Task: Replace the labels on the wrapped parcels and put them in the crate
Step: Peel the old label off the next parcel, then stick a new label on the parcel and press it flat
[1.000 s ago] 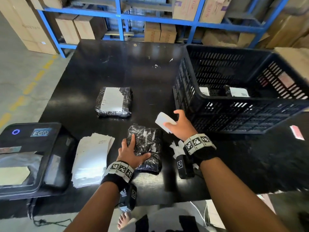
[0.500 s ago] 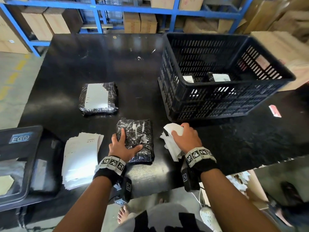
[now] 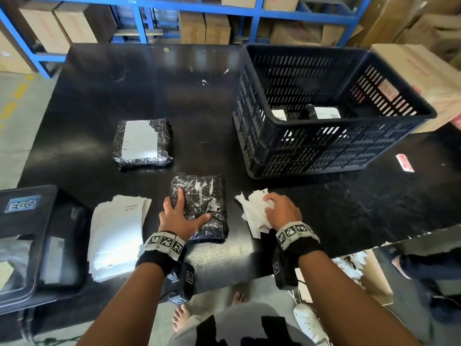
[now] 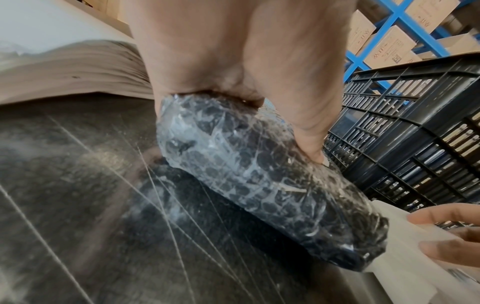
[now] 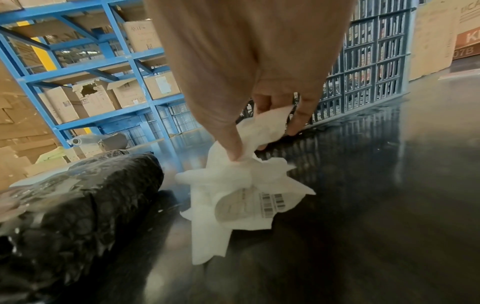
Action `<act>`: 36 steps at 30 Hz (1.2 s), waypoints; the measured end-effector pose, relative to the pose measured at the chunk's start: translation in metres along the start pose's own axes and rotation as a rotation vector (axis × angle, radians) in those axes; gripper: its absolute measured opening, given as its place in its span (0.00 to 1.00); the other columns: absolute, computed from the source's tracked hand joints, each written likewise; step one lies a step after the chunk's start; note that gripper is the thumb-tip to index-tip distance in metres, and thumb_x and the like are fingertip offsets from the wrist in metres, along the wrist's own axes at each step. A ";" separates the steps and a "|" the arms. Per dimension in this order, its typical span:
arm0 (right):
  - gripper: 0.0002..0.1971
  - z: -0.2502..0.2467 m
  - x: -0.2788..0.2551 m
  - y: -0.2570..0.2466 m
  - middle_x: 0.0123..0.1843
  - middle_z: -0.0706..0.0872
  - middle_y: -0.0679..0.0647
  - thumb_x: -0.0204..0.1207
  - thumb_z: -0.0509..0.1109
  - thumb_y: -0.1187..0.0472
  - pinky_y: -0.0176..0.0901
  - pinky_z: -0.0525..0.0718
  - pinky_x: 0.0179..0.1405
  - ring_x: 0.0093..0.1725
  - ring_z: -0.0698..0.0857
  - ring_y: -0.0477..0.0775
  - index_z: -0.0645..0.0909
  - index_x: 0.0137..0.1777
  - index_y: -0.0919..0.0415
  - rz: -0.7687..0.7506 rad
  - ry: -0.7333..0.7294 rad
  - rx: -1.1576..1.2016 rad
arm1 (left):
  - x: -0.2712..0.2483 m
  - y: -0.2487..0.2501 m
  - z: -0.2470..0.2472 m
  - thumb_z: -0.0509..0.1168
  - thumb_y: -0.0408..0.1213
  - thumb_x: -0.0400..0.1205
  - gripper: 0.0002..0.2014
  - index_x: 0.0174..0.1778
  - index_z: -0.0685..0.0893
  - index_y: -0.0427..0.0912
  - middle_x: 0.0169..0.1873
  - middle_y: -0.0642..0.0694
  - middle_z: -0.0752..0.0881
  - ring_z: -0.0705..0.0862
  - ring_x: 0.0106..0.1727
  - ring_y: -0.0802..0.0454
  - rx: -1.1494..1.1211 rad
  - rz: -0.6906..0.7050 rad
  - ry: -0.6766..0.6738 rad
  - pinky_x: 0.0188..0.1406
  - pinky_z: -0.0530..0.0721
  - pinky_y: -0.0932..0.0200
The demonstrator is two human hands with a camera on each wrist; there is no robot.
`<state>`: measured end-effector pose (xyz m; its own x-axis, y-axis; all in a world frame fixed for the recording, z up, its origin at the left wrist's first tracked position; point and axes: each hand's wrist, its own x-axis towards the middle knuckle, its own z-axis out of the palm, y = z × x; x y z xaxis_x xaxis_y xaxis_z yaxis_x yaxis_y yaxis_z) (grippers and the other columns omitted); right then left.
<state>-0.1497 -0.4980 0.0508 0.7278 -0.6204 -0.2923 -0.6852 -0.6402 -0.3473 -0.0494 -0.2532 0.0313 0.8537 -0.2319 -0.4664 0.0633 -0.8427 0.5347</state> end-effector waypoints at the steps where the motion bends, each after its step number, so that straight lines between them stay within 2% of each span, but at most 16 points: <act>1: 0.16 0.001 0.000 0.001 0.65 0.82 0.50 0.78 0.67 0.61 0.48 0.72 0.64 0.65 0.81 0.55 0.79 0.63 0.42 -0.001 0.021 -0.010 | 0.000 0.000 0.000 0.69 0.68 0.68 0.54 0.82 0.40 0.62 0.83 0.44 0.43 0.49 0.81 0.31 -0.002 -0.001 0.000 0.75 0.64 0.35; 4: 0.19 0.006 0.001 0.002 0.58 0.87 0.48 0.76 0.69 0.60 0.47 0.69 0.62 0.61 0.83 0.54 0.73 0.64 0.44 0.030 0.053 -0.013 | 0.000 0.000 0.000 0.69 0.68 0.68 0.55 0.82 0.40 0.63 0.83 0.45 0.42 0.49 0.81 0.31 -0.008 -0.005 0.000 0.75 0.64 0.35; 6: 0.25 0.008 0.003 0.003 0.51 0.86 0.48 0.72 0.73 0.57 0.46 0.67 0.61 0.56 0.85 0.55 0.66 0.66 0.46 0.063 0.043 -0.004 | -0.001 0.001 -0.001 0.69 0.68 0.68 0.54 0.82 0.40 0.63 0.83 0.45 0.43 0.49 0.81 0.31 -0.004 -0.004 0.000 0.75 0.64 0.35; 8: 0.26 0.008 0.007 0.002 0.50 0.86 0.48 0.70 0.75 0.55 0.47 0.67 0.61 0.55 0.84 0.55 0.66 0.64 0.47 0.072 0.039 -0.035 | -0.001 0.001 -0.001 0.69 0.68 0.68 0.54 0.82 0.40 0.62 0.83 0.44 0.43 0.50 0.81 0.31 0.005 -0.004 0.003 0.75 0.64 0.35; 12: 0.17 0.010 0.007 0.001 0.58 0.85 0.48 0.71 0.75 0.49 0.49 0.69 0.62 0.63 0.79 0.53 0.77 0.58 0.47 0.031 0.051 -0.183 | -0.002 0.002 -0.001 0.68 0.69 0.68 0.54 0.82 0.40 0.62 0.83 0.44 0.43 0.50 0.81 0.31 0.014 -0.004 0.004 0.75 0.64 0.35; 17: 0.18 0.017 0.003 0.003 0.66 0.77 0.53 0.71 0.74 0.45 0.50 0.73 0.64 0.67 0.72 0.57 0.81 0.60 0.46 0.031 0.065 -0.236 | -0.002 0.002 -0.001 0.68 0.68 0.69 0.54 0.82 0.40 0.62 0.83 0.43 0.44 0.51 0.81 0.31 0.028 -0.005 0.004 0.76 0.64 0.36; 19: 0.19 0.018 0.004 0.004 0.66 0.73 0.54 0.71 0.74 0.46 0.50 0.75 0.65 0.67 0.73 0.57 0.82 0.62 0.48 0.058 0.037 -0.204 | -0.001 0.002 -0.001 0.67 0.69 0.69 0.54 0.82 0.39 0.62 0.83 0.43 0.43 0.51 0.81 0.31 0.034 -0.007 0.002 0.76 0.64 0.36; 21: 0.20 0.016 0.005 0.004 0.66 0.74 0.55 0.74 0.74 0.49 0.52 0.79 0.64 0.65 0.77 0.59 0.81 0.66 0.50 0.090 -0.022 -0.119 | -0.001 0.002 -0.001 0.67 0.69 0.69 0.54 0.82 0.39 0.62 0.83 0.43 0.44 0.51 0.81 0.31 0.039 -0.007 0.003 0.75 0.64 0.36; 26: 0.25 0.016 -0.002 0.001 0.68 0.80 0.55 0.77 0.66 0.54 0.52 0.78 0.65 0.66 0.81 0.61 0.72 0.75 0.53 0.105 -0.103 -0.022 | -0.001 0.002 0.000 0.67 0.69 0.69 0.54 0.82 0.39 0.63 0.83 0.43 0.43 0.51 0.81 0.30 0.043 -0.007 0.002 0.74 0.65 0.35; 29: 0.31 0.015 -0.007 0.003 0.62 0.84 0.56 0.76 0.65 0.57 0.51 0.80 0.56 0.60 0.83 0.63 0.61 0.78 0.53 0.161 -0.085 0.117 | -0.001 0.002 -0.001 0.67 0.69 0.69 0.54 0.82 0.39 0.62 0.83 0.43 0.44 0.51 0.81 0.30 0.052 -0.003 0.002 0.74 0.65 0.36; 30: 0.30 0.013 -0.008 0.003 0.61 0.84 0.56 0.75 0.64 0.58 0.49 0.79 0.52 0.58 0.84 0.63 0.61 0.77 0.53 0.165 -0.077 0.139 | -0.001 0.002 -0.001 0.67 0.69 0.69 0.54 0.82 0.39 0.62 0.83 0.43 0.44 0.51 0.81 0.30 0.054 -0.001 0.003 0.74 0.65 0.36; 32: 0.24 0.011 -0.009 0.004 0.61 0.83 0.56 0.76 0.64 0.58 0.46 0.77 0.50 0.58 0.83 0.61 0.67 0.72 0.53 0.151 -0.070 0.133 | -0.001 0.002 -0.001 0.66 0.70 0.69 0.54 0.82 0.39 0.62 0.83 0.43 0.44 0.51 0.81 0.30 0.058 0.000 0.003 0.74 0.66 0.36; 36: 0.18 0.010 -0.014 0.003 0.65 0.75 0.56 0.76 0.68 0.58 0.48 0.81 0.59 0.62 0.80 0.59 0.76 0.66 0.54 0.106 0.019 0.141 | -0.002 0.003 -0.002 0.66 0.70 0.69 0.54 0.82 0.38 0.61 0.83 0.42 0.44 0.51 0.81 0.29 0.063 0.002 -0.009 0.75 0.66 0.35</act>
<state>-0.1615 -0.4868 0.0449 0.6499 -0.6905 -0.3175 -0.7465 -0.5017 -0.4370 -0.0499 -0.2542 0.0346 0.8491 -0.2375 -0.4718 0.0290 -0.8709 0.4906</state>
